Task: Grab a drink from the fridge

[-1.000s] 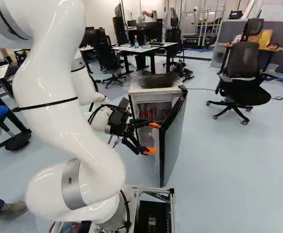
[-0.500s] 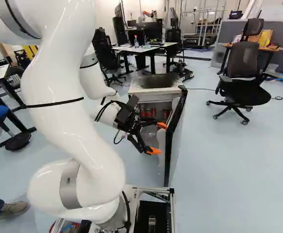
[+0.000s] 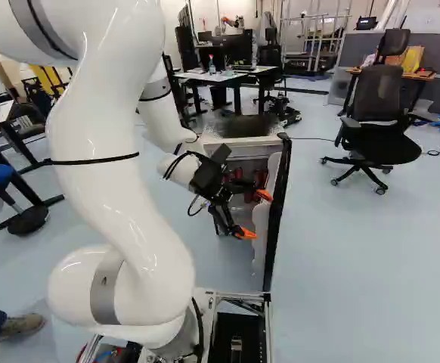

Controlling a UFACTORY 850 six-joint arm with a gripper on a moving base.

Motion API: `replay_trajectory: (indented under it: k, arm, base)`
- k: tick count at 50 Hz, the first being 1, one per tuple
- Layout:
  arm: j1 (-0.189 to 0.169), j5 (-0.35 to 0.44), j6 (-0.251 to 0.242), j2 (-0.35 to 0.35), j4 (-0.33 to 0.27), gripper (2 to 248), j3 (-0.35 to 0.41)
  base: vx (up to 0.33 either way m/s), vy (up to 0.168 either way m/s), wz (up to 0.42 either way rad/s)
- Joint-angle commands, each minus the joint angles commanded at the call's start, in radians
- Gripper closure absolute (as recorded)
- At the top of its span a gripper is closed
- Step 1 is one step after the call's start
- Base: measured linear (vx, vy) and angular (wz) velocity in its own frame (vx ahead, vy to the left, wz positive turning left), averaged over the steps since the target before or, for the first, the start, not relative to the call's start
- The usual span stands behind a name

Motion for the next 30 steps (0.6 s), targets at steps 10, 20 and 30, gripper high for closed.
replay_trajectory:
  k: [10,20,30]
  arm:
    - [-0.05,0.0,0.0,-0.009,0.0,3,-0.029]
    - [-0.097,0.0,0.0,-0.019,0.0,3,-0.059]
    - [-0.142,-0.005,0.0,-0.03,0.0,3,-0.089]
  base:
    - [0.0,0.0,0.0]
    - [0.0,0.0,0.0]
    - [0.0,0.0,0.0]
